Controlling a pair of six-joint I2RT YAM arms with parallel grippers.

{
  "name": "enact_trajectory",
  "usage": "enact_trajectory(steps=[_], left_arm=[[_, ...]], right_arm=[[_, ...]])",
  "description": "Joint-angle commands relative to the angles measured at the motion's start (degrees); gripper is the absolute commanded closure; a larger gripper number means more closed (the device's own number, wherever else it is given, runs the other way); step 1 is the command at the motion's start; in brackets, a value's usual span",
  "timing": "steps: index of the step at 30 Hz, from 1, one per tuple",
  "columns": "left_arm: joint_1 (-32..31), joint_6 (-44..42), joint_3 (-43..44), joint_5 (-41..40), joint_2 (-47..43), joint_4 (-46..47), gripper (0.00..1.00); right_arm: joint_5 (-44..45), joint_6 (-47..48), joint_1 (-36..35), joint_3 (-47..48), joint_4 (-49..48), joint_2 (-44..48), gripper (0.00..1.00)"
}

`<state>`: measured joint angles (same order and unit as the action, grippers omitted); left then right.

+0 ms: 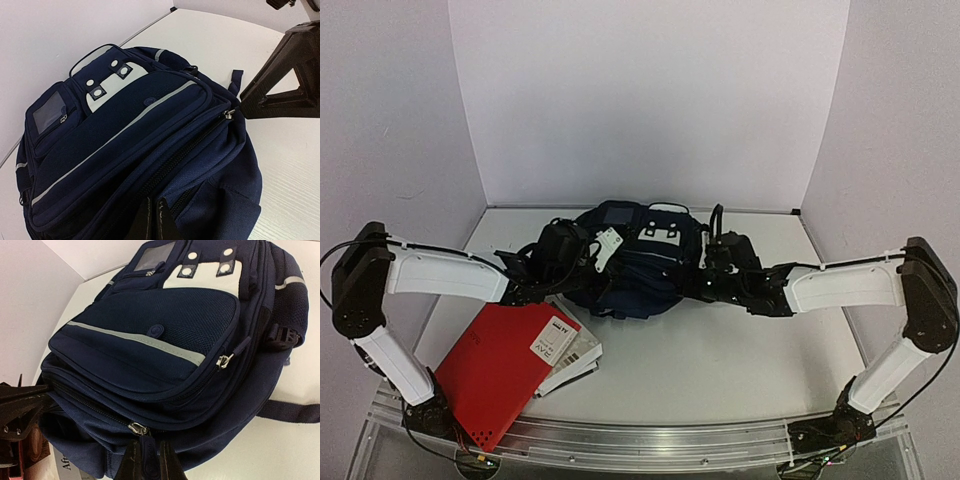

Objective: Pack the student bag
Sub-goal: Zip the student bag at the center of the board.

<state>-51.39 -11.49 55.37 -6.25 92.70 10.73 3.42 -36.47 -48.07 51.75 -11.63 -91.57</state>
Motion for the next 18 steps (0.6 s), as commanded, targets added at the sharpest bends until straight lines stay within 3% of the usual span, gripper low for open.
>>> enact_trajectory(steps=[1,6,12,18], left_arm=[[7.5,5.1,3.0,-8.6,-9.7,-4.5,1.00],[9.8,4.7,1.4,-7.7,-13.5,-4.8,1.00],[12.4,6.3,5.5,-6.4,-13.7,-12.9,1.00],[13.8,6.9,8.5,-3.8,-10.7,-15.7,1.00]], right_arm=[[11.5,-0.8,3.7,-2.0,11.6,1.5,1.00],[13.1,-1.1,4.5,-1.2,13.6,0.6,1.00],[14.0,-1.5,4.7,-1.1,15.0,1.8,1.00],[8.2,6.0,2.9,-3.6,12.6,5.7,1.00]])
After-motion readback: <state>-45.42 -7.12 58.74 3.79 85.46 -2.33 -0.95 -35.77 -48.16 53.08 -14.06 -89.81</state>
